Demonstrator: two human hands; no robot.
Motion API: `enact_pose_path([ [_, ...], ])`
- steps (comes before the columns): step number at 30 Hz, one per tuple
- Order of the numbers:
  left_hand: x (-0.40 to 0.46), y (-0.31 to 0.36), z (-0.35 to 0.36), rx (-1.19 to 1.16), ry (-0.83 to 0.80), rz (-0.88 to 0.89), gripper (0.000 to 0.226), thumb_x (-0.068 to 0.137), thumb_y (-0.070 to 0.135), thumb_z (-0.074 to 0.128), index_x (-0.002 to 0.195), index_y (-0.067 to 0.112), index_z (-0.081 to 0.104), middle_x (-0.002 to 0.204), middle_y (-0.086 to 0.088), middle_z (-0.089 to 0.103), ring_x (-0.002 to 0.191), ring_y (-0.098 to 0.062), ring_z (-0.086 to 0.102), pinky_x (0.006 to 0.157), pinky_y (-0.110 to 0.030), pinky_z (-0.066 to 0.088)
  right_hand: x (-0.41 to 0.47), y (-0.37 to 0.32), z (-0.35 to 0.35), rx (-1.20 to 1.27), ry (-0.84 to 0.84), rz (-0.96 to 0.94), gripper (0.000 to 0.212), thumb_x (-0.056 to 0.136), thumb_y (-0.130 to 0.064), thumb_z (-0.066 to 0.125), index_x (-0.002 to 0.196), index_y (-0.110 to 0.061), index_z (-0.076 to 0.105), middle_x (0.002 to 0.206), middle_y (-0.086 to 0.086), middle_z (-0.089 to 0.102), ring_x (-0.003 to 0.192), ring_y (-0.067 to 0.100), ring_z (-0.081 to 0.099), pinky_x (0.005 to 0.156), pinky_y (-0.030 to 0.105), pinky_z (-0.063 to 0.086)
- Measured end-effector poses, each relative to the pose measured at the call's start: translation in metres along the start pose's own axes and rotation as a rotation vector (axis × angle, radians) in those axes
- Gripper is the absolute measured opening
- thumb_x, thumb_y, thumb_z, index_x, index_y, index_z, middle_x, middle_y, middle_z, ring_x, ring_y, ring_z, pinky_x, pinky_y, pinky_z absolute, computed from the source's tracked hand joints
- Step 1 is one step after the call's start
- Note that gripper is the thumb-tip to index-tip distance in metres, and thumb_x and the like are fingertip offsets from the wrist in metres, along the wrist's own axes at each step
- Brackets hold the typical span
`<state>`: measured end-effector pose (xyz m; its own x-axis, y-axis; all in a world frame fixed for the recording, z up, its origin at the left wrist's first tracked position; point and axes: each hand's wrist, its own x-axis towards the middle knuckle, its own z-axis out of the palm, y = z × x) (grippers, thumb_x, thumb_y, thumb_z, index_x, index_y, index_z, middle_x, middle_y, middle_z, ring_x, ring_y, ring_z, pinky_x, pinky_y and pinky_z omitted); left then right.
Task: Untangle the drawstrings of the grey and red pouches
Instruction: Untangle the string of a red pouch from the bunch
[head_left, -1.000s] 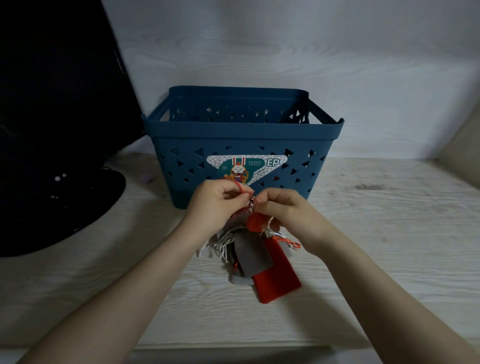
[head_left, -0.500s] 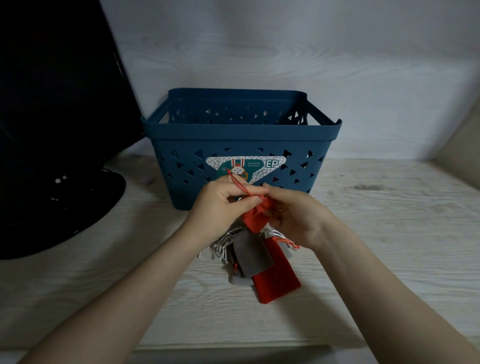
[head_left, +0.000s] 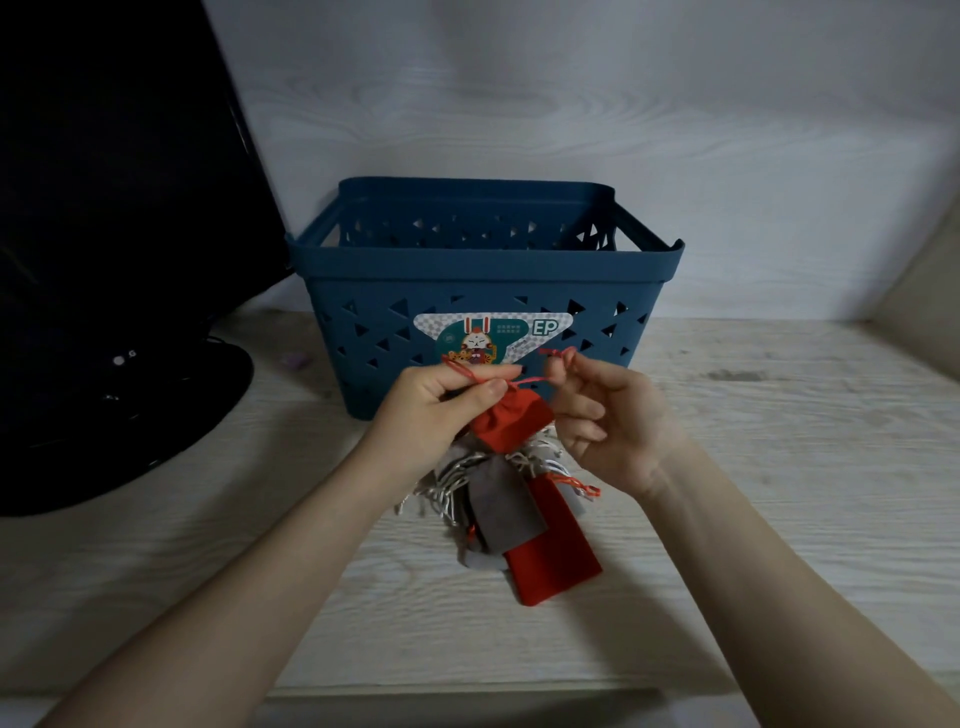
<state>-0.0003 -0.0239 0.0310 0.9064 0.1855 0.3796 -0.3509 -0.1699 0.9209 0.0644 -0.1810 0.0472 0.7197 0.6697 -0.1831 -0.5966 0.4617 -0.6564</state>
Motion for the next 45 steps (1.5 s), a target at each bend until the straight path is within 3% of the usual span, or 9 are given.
enact_pose_path([
  [5,0.0,0.002,0.004,-0.077,0.013,-0.077,0.023,0.086,-0.002,0.055,0.075,0.012,0.069,0.079,0.02,0.071,0.072,0.007,0.063,0.063,-0.009,0.046,0.004,0.004,0.0,-0.224,0.073,-0.251,0.015,0.092,-0.02,0.045,0.077,-0.02,0.046,0.058,-0.01,0.051,0.061,0.006,0.047,0.061,0.018,0.037],
  [9,0.0,0.0,0.0,-0.087,0.071,-0.099,0.025,0.09,0.007,0.053,0.085,0.023,0.071,0.083,0.019,0.071,0.069,0.005,0.057,0.059,-0.011,0.042,0.005,-0.002,0.001,0.133,0.045,-0.262,0.006,0.08,-0.013,0.051,0.078,-0.016,0.047,0.059,-0.004,0.047,0.055,0.009,0.054,0.066,0.024,0.054],
  [12,0.001,0.005,-0.006,-0.293,0.105,-0.196,0.024,0.092,0.013,0.046,0.083,0.015,0.068,0.083,0.01,0.07,0.07,-0.002,0.056,0.057,-0.014,0.042,0.005,-0.007,-0.004,0.166,0.15,-0.3,0.019,0.087,-0.002,0.038,0.077,-0.017,0.044,0.05,-0.005,0.04,0.041,0.008,0.03,0.044,0.017,0.035],
  [18,-0.006,0.009,-0.004,-0.543,-0.155,-0.428,0.034,0.087,0.024,0.041,0.054,0.017,0.045,0.054,0.001,0.047,0.047,-0.01,0.041,0.045,-0.019,0.034,0.003,-0.007,-0.005,-0.559,0.31,-0.429,0.034,0.085,0.008,0.032,0.066,-0.014,0.05,0.053,-0.001,0.035,0.046,0.009,0.025,0.045,0.019,0.02],
  [22,-0.003,0.009,-0.006,-0.225,-0.224,-0.437,0.033,0.095,0.013,0.04,0.062,0.01,0.041,0.043,0.006,0.025,0.039,-0.009,0.025,0.042,-0.019,0.023,-0.006,-0.006,0.006,-1.047,0.337,-0.496,0.036,0.083,0.006,0.04,0.064,-0.016,0.061,0.06,0.001,0.055,0.052,0.005,0.048,0.057,0.024,0.035],
  [25,-0.001,0.005,-0.01,0.355,-0.242,-0.319,0.021,0.088,0.014,0.057,0.068,0.011,0.054,0.045,0.011,0.044,0.043,-0.004,0.039,0.049,-0.022,0.031,-0.006,-0.003,0.006,-1.284,0.353,-0.451,0.029,0.085,-0.001,0.05,0.073,-0.02,0.068,0.087,0.005,0.07,0.087,0.023,0.062,0.081,0.042,0.047],
  [28,-0.001,0.002,-0.012,0.808,-0.334,-0.211,0.019,0.082,0.027,0.065,0.065,0.022,0.062,0.041,0.016,0.049,0.042,0.002,0.044,0.049,-0.017,0.034,-0.004,-0.001,0.0,-1.483,0.282,-0.448,0.018,0.087,-0.009,0.057,0.087,-0.019,0.072,0.095,-0.006,0.066,0.093,0.005,0.06,0.077,0.012,0.044],
  [34,0.001,0.005,-0.014,0.71,-0.242,-0.215,0.035,0.084,0.022,0.062,0.052,0.011,0.054,0.056,0.001,0.047,0.052,-0.009,0.043,0.058,-0.028,0.035,-0.005,0.005,-0.007,-1.844,0.111,-0.473,0.022,0.076,-0.034,0.074,0.091,-0.018,0.071,0.08,-0.014,0.058,0.063,-0.006,0.048,0.059,0.007,0.035],
  [45,-0.002,0.015,0.008,0.371,-0.218,-0.029,0.021,0.095,0.012,0.048,0.079,0.019,0.06,0.049,0.01,0.05,0.054,-0.008,0.046,0.066,-0.032,0.045,-0.005,0.013,0.003,-1.112,0.29,-0.438,0.042,0.092,-0.03,0.055,0.071,0.004,0.066,0.062,0.016,0.044,0.057,0.02,0.038,0.053,0.028,0.028],
])
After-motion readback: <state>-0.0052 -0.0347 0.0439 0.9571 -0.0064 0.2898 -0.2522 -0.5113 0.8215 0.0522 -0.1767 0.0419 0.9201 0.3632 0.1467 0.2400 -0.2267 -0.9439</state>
